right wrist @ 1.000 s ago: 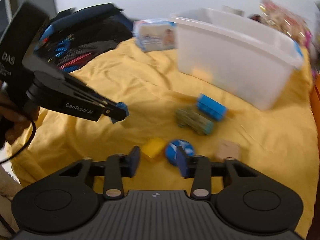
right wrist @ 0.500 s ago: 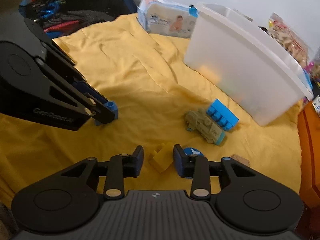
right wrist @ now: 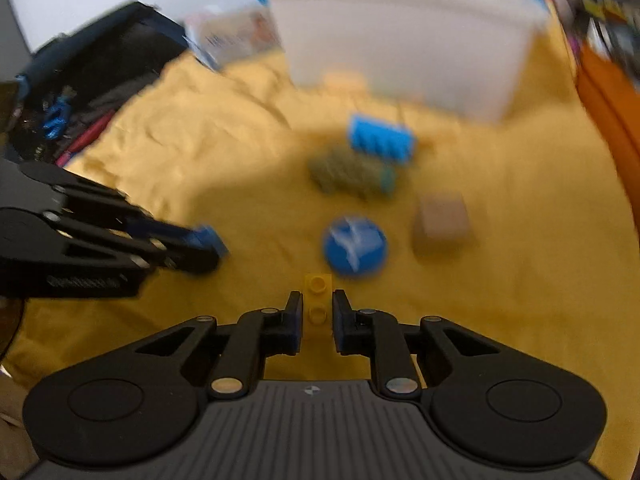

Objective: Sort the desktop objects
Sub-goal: 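Grasp the small blue brick with the left tool while the right tool grasps the small yellow brick, then carry both small bricks over the white bin and open both tools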

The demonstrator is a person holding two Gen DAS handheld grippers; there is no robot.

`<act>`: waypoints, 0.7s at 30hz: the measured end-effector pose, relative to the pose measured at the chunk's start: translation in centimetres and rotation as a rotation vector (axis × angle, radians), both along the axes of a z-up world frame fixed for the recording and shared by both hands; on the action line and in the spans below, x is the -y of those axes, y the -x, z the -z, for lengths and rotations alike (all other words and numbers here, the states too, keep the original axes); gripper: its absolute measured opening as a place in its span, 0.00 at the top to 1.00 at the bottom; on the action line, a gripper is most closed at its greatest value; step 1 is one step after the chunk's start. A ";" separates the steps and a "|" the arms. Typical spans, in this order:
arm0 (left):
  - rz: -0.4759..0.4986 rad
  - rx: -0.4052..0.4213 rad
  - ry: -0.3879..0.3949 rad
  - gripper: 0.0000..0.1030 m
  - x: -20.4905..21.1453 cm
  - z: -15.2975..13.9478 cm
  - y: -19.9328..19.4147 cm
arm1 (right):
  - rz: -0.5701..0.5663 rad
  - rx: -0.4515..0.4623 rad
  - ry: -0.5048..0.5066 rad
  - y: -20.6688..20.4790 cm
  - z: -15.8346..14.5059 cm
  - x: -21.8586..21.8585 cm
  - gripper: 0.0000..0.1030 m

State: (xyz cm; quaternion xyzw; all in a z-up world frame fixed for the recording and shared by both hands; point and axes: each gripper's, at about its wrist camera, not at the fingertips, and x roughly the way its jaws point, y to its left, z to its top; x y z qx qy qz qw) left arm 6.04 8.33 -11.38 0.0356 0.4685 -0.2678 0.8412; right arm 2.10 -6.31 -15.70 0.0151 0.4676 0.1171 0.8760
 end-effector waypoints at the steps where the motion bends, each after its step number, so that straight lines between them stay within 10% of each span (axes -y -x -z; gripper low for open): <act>1: -0.004 0.009 -0.010 0.80 0.3 0.0 0.1 | -0.016 0.004 0.005 0.0 0.0 0.0 0.82; 13: -0.084 0.008 0.015 0.83 0.7 -2.0 1.0 | -0.175 0.057 0.058 0.0 -1.4 0.9 0.83; 21: -0.100 0.245 0.043 0.83 1.7 -10.4 -5.5 | -0.080 0.296 0.004 -5.7 -9.6 4.8 0.83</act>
